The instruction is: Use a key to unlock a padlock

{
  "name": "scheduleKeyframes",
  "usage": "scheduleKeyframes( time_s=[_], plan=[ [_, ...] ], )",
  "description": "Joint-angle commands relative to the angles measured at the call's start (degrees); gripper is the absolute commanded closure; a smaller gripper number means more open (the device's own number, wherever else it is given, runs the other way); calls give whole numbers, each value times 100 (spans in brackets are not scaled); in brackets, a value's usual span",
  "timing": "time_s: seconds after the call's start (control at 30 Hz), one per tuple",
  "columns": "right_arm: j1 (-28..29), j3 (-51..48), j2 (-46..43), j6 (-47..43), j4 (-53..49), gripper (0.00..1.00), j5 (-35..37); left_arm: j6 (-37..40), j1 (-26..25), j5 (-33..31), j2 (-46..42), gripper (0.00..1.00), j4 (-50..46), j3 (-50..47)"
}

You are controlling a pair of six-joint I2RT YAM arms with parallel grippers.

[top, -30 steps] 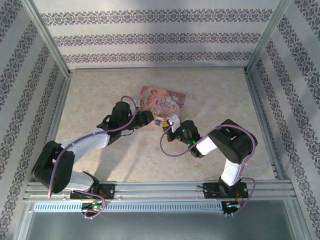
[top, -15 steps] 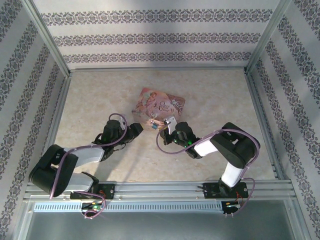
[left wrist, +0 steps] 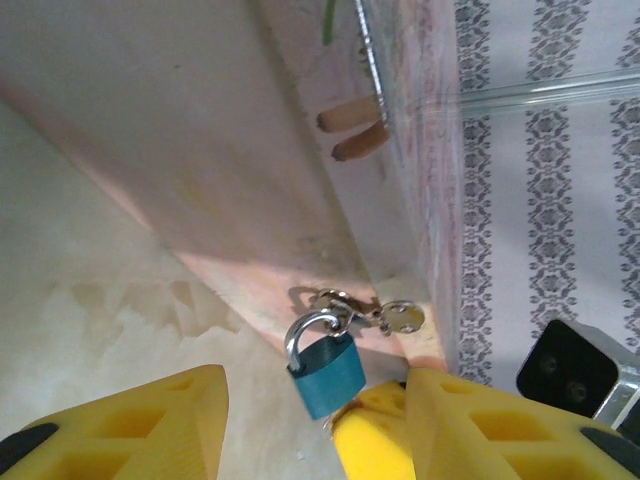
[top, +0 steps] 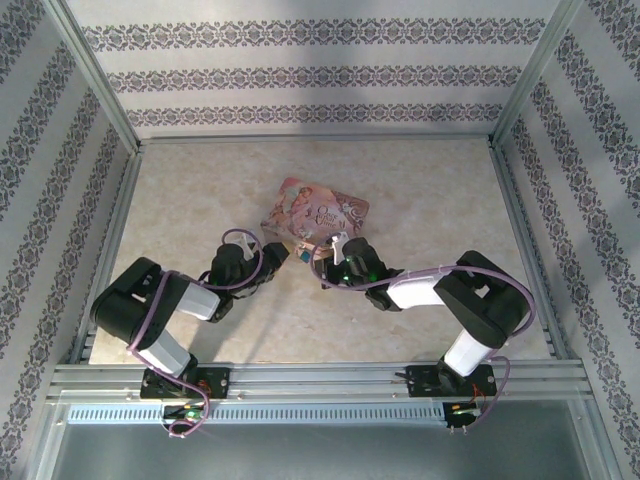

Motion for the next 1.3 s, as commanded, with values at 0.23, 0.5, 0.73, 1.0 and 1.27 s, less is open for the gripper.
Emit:
scheduleKeyframes(
  time_s=[0.23,0.5,0.73,1.0,1.27],
  plan=[
    [187,463,-85,627,-739,100,-294,-681,-215,-113,709,53,1446,-92],
    [188,682,-81,815,-1112,100,-329,-1036,-413,-158,1216,62,2079,12],
    [189,829,-171,1080,-1391,100,-455,-1109,-532,-285,1349,67,2129,87],
    [177,908,-216,1378,-1612,100,-715,-1137,-548,-478,1293,71,2118,122],
    [127,1029,-210,1667,-1663,100,-1042,-1160,-622,-538,1348,72,2113,225]
  ],
)
